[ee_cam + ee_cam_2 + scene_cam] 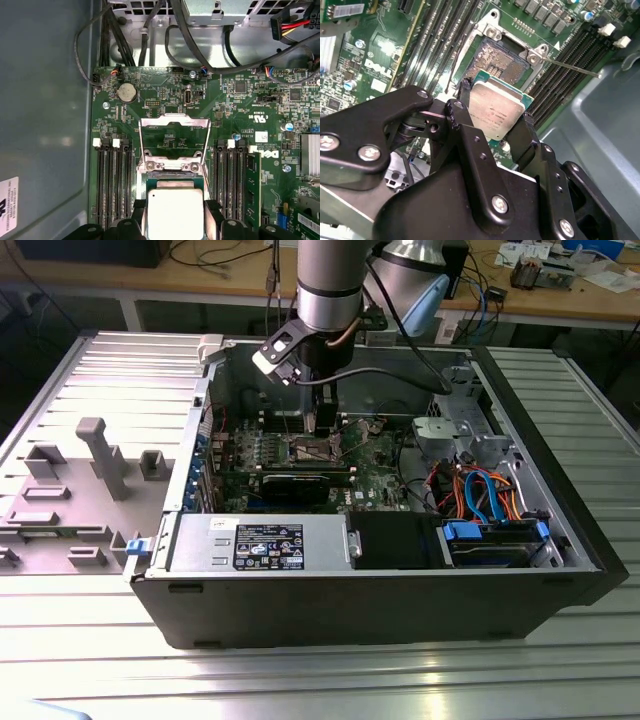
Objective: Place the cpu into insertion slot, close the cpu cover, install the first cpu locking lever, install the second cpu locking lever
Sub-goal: 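Place the cpu into insertion slot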
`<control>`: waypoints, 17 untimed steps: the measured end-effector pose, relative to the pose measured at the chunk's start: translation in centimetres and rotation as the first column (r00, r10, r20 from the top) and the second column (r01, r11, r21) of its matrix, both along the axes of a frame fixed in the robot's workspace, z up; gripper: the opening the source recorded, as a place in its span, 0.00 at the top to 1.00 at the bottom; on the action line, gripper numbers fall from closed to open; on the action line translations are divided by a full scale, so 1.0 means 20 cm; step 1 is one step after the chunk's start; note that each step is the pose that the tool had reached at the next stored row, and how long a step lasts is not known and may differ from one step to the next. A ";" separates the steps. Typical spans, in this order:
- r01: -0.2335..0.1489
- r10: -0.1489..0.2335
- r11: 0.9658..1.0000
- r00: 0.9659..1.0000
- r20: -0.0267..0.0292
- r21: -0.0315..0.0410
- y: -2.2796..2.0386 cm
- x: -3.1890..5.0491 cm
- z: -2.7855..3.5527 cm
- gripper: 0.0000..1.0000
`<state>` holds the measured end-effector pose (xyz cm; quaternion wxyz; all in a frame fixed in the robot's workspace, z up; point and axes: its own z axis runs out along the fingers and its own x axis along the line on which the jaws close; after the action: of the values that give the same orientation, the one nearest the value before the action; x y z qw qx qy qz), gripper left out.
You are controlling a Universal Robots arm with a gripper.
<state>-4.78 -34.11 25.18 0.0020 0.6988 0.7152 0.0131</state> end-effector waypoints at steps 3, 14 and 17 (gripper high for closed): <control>0.005 -0.005 1.000 1.000 0.000 -0.002 0.006 -0.009 -0.025 0.45; 0.007 -0.007 1.000 1.000 0.022 -0.028 0.030 -0.033 -0.071 0.45; 0.007 -0.007 1.000 1.000 0.022 -0.028 0.030 -0.044 -0.109 0.45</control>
<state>-5.67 -33.50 22.99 0.0197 0.7011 0.7127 0.0105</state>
